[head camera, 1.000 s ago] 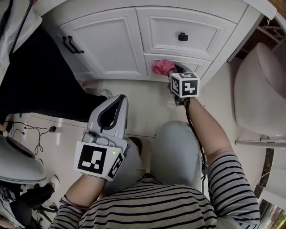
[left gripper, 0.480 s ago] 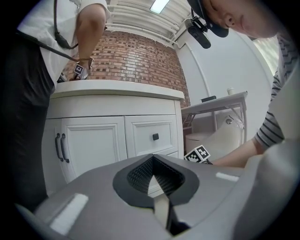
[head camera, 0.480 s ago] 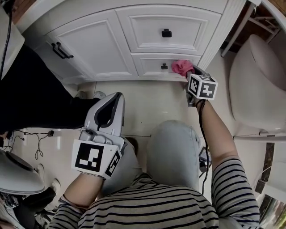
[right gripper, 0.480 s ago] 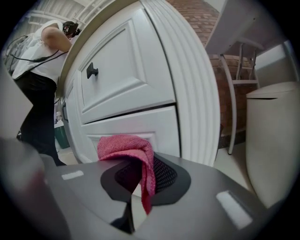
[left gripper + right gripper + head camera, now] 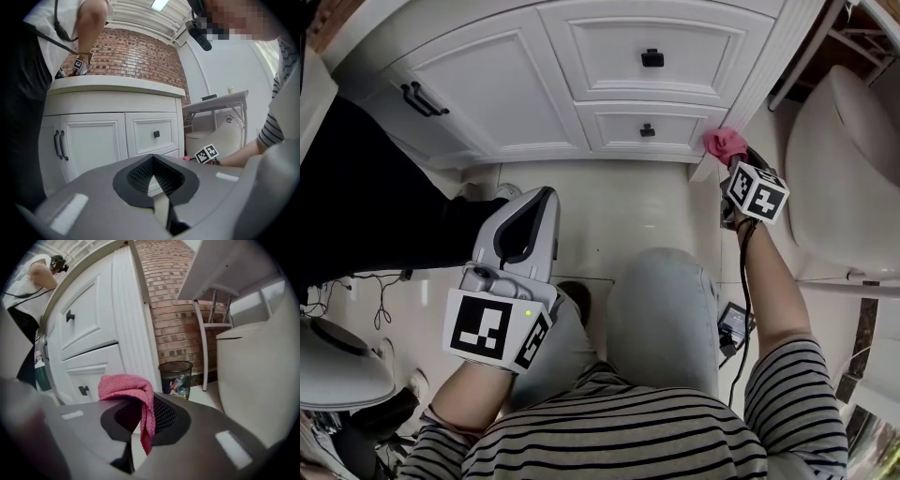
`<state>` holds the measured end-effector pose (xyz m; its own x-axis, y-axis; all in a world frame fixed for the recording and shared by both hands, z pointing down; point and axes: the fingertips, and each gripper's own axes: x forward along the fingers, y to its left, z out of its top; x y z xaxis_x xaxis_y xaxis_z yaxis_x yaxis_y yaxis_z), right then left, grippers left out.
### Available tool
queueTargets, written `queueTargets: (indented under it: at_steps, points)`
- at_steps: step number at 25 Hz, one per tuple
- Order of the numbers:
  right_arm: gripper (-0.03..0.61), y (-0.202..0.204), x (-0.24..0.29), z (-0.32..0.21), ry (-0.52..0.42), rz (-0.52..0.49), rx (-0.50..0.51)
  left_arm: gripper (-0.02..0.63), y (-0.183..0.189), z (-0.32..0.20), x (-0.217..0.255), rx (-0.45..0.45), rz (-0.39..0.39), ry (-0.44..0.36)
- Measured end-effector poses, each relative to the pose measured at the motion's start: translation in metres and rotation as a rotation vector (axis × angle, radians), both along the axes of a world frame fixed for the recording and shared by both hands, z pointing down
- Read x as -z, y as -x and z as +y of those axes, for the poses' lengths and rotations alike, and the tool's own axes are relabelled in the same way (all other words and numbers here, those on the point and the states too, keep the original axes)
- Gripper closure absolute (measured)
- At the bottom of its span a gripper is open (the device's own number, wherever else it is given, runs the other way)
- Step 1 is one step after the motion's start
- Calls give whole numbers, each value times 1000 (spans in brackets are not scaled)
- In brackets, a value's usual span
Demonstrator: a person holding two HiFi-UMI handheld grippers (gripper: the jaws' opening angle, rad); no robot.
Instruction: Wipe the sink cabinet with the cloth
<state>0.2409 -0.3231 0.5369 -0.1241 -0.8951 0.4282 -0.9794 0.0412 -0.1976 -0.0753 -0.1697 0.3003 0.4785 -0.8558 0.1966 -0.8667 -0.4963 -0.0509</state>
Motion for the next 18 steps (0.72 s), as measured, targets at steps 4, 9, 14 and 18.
queueTargets:
  at_steps: [4,9,14,18]
  points:
    - [539,95,-6,17,-33,18,290,613,16,-3,-2,25,20,12]
    - [540,212,-34,10,-19,-31,569,614,29,-2,0,38,39,13]
    - [540,270,-54,-14,26,-66,624,612,39,-3,-1,51,21,6]
    - [540,281,-61,-29,38,-33,594,612,39,-6,-4,49,6,3]
